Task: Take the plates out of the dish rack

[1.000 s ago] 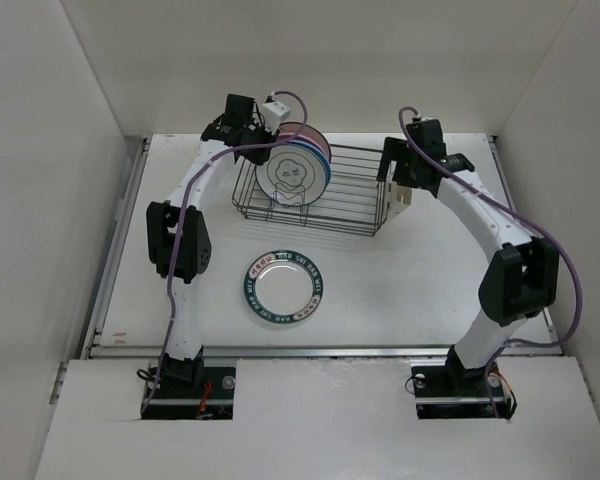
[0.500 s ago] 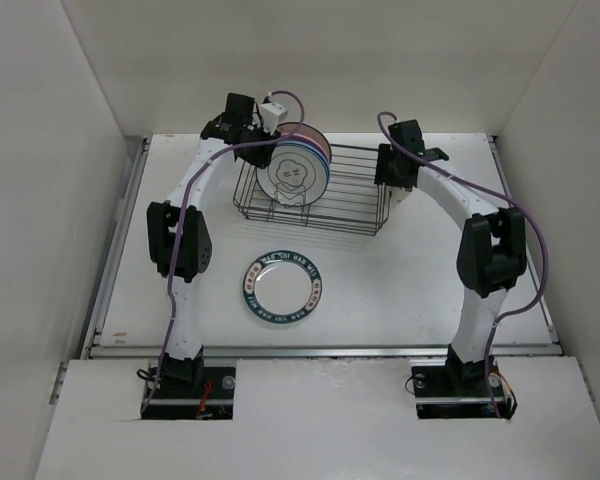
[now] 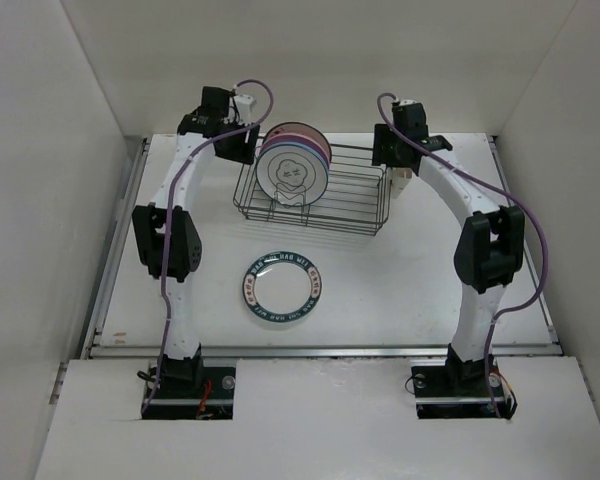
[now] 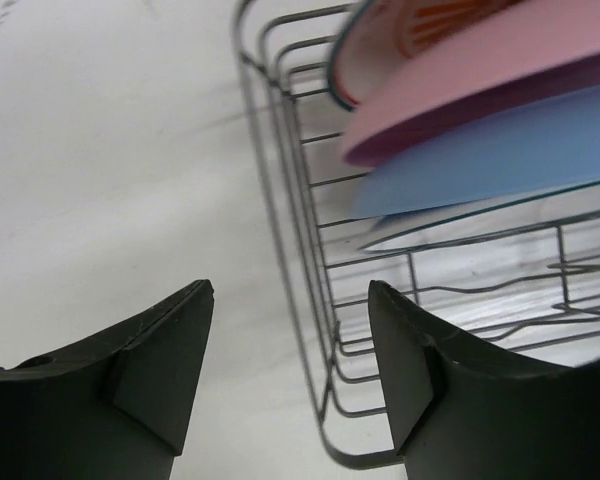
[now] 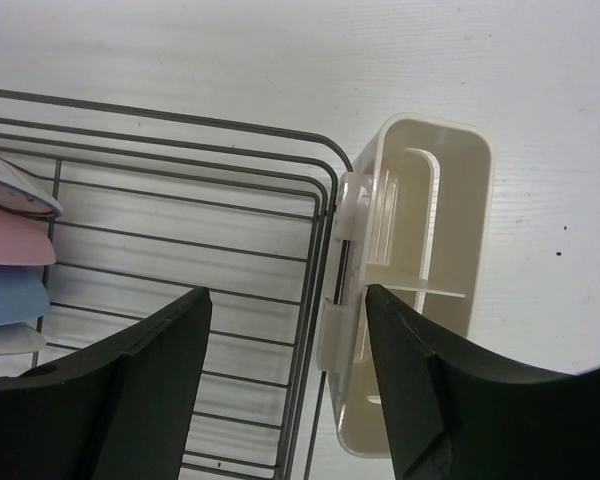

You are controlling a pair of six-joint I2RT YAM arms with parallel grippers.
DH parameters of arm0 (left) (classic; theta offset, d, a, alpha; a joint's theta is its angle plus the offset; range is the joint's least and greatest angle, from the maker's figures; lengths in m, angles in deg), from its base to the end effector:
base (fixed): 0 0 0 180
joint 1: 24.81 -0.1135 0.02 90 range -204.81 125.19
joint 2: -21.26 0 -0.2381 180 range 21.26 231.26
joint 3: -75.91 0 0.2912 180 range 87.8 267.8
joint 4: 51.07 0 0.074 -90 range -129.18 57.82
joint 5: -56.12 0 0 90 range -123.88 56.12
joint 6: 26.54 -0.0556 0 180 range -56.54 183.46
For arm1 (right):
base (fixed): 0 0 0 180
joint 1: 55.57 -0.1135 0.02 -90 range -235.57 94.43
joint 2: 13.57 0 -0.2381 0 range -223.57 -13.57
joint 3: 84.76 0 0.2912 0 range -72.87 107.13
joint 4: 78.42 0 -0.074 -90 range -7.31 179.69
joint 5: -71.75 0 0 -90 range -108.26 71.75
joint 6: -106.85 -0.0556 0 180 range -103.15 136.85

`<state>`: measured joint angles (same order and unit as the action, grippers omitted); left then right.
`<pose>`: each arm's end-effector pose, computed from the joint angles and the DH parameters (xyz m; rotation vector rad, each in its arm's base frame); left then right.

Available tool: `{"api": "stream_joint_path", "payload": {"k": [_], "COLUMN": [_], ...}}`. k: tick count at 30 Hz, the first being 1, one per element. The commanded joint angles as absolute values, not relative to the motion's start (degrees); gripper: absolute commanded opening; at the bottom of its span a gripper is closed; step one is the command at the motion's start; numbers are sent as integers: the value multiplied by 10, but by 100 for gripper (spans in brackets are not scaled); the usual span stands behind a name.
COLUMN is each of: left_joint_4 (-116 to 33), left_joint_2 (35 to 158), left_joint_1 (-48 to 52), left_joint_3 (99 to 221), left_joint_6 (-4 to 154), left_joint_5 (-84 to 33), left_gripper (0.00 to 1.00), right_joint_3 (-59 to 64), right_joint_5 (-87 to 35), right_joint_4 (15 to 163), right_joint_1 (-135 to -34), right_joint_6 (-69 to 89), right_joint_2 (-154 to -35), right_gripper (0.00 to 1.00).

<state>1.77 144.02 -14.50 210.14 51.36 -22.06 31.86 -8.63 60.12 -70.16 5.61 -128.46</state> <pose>0.5200 -0.1062 0.2868 0.5480 2.2172 -0.2200 0.4962 0.1196 0.2559 0.0230 2.2530 0.0514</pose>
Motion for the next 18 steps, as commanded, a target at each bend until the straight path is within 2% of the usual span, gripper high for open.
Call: {"api": "stream_joint_path", "payload": {"k": [1,6,14,15,16,18], "left_joint_4": [13,33,102,102,102,118], "left_joint_2": [1382,1416,1477,1487,1492,1503], "left_joint_1": [-168,-168,-168,-168,-168,-168], "left_joint_3": [2088,2076,2090,2090,2090,2097], "left_joint_6": [556,550,556,564,571,577], "left_joint_5": [-253,-288,-109,-108,-108,-114], "left_gripper": [60,55,44,41,31,18], "right_joint_3": [311,286,273,273,273,267], "right_joint_5": [-104,-104,-121,-121,-121,-121], "right_joint_4": [614,619,625,625,625,625], "right_joint_1": [-700,-700,-700,-700,-700,-700], "right_joint_6": [61,47,47,47,47,47], "right_joint_2": [-1276,-1257,-1238,-1238,-1238,-1238], "right_gripper": [69,69,69,69,69,69]}}
